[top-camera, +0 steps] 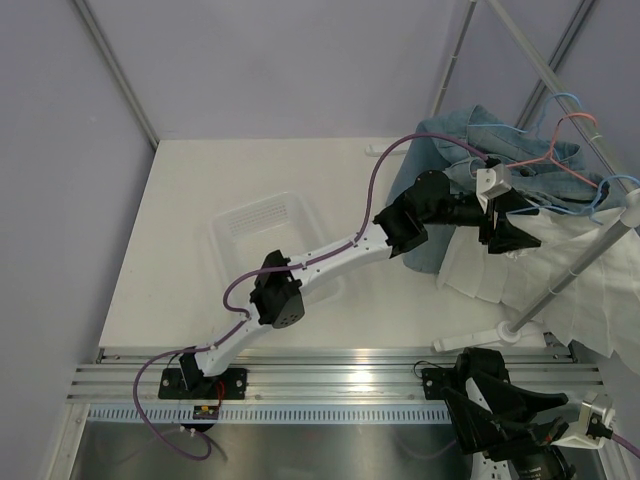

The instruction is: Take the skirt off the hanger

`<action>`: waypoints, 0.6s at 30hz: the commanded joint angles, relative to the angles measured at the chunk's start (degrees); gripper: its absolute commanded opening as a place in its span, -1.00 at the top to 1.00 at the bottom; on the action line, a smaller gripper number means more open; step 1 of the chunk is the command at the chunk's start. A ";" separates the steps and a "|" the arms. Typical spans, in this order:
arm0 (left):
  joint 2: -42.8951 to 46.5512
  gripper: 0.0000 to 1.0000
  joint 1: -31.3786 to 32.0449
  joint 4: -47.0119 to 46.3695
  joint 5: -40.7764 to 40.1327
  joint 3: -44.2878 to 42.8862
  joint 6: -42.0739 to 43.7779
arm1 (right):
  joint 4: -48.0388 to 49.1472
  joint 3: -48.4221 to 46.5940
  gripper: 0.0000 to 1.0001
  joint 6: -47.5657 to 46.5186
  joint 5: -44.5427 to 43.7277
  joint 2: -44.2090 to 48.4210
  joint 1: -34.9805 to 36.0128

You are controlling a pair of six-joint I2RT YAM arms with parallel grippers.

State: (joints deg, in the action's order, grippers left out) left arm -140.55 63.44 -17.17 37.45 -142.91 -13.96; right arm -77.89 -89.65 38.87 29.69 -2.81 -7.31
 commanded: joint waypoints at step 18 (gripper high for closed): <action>6.78 1.00 0.11 0.73 -2.82 -1.49 2.79 | -12.99 -0.88 -0.99 -0.73 1.33 -1.41 -0.95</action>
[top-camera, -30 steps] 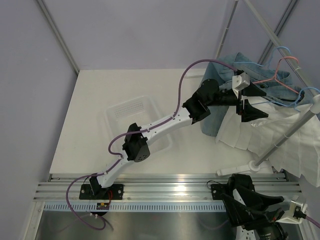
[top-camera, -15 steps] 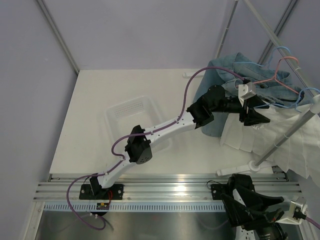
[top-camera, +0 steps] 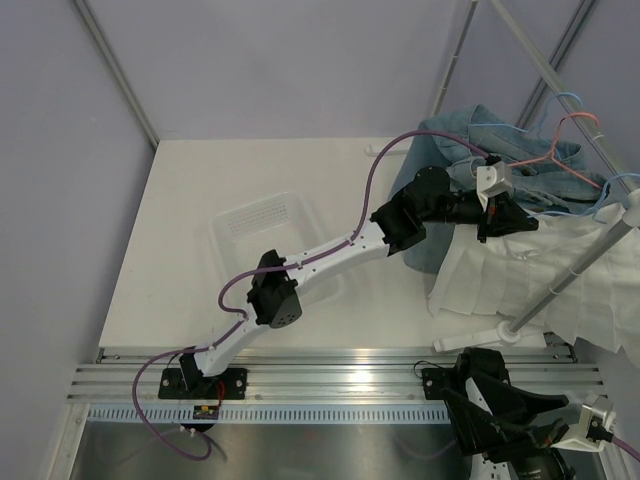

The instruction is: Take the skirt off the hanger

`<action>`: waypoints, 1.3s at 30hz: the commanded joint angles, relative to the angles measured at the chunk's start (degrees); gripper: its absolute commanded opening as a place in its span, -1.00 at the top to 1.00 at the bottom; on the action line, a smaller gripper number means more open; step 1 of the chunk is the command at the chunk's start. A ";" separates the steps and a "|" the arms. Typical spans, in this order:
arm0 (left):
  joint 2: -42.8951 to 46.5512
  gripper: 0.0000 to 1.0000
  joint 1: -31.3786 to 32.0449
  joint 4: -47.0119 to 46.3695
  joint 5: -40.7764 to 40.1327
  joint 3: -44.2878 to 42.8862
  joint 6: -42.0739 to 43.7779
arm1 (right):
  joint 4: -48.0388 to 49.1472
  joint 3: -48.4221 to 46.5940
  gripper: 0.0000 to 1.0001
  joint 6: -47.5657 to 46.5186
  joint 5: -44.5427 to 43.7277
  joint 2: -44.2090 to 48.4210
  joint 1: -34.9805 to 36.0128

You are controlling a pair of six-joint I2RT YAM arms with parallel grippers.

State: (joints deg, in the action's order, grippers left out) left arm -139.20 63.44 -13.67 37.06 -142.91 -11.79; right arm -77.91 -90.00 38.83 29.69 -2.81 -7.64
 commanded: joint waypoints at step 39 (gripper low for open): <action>26.42 1.00 -5.25 9.20 -2.16 17.91 5.47 | -11.39 0.87 -0.99 -5.96 -1.65 -4.04 -0.62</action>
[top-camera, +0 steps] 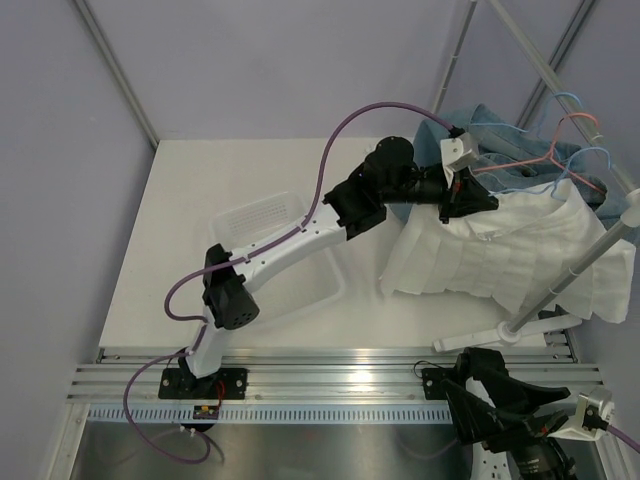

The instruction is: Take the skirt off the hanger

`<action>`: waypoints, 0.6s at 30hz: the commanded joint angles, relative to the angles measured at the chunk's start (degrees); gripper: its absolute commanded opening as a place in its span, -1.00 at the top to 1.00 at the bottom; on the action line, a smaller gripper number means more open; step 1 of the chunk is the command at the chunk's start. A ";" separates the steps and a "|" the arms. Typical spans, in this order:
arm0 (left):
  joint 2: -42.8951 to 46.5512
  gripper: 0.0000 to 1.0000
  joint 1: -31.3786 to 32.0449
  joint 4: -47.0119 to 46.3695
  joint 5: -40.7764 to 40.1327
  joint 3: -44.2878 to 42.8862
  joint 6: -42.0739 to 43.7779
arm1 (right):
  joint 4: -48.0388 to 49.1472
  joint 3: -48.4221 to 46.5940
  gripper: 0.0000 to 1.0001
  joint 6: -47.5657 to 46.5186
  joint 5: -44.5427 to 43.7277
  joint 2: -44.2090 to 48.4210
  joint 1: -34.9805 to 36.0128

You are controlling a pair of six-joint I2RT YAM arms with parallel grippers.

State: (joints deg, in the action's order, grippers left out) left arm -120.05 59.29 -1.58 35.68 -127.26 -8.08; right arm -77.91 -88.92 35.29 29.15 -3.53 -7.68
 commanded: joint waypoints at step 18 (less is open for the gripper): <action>19.84 1.00 -2.77 7.37 -11.84 14.66 -0.09 | -7.45 2.88 -0.99 -6.63 -7.62 -11.04 -0.58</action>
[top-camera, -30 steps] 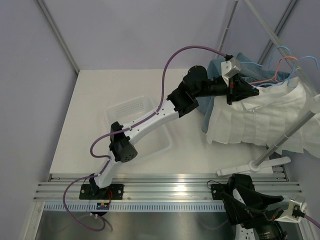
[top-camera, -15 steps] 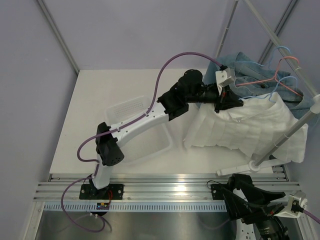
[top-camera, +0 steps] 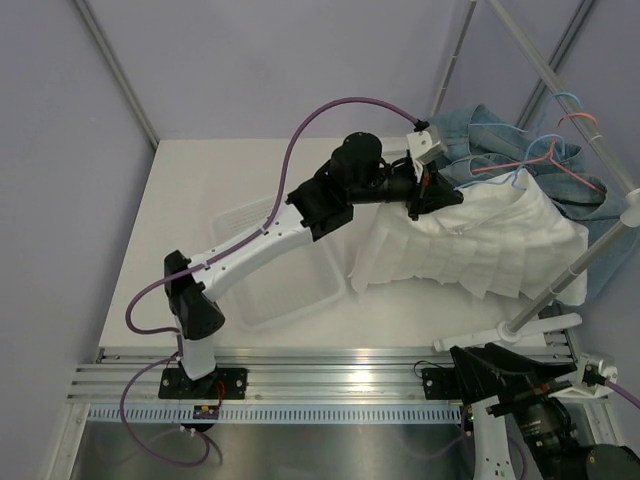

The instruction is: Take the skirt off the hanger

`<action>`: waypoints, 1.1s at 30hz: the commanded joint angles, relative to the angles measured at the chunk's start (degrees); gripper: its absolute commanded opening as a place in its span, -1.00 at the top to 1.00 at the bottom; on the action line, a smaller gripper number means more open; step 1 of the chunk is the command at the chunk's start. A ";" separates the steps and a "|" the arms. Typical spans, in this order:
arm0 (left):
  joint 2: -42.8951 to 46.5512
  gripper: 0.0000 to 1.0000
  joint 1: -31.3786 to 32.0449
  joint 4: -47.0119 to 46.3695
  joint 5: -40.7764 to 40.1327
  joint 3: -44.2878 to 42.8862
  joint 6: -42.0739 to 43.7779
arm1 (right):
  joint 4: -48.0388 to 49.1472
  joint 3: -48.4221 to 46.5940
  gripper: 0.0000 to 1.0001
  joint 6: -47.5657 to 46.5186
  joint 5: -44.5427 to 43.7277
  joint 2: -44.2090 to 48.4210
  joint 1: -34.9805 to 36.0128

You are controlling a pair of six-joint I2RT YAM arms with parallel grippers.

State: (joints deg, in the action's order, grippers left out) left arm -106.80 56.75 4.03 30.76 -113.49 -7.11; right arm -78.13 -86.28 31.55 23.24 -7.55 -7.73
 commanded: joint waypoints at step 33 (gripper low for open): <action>31.66 1.00 -0.59 18.29 -15.03 22.79 -9.41 | 24.95 -13.13 -0.66 1.50 14.29 -46.59 1.39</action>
State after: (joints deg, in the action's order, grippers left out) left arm -74.98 56.29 26.24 15.77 -87.72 -15.11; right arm -55.72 -99.31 34.63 35.88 -52.73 -7.73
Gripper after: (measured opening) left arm 0.024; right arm 0.831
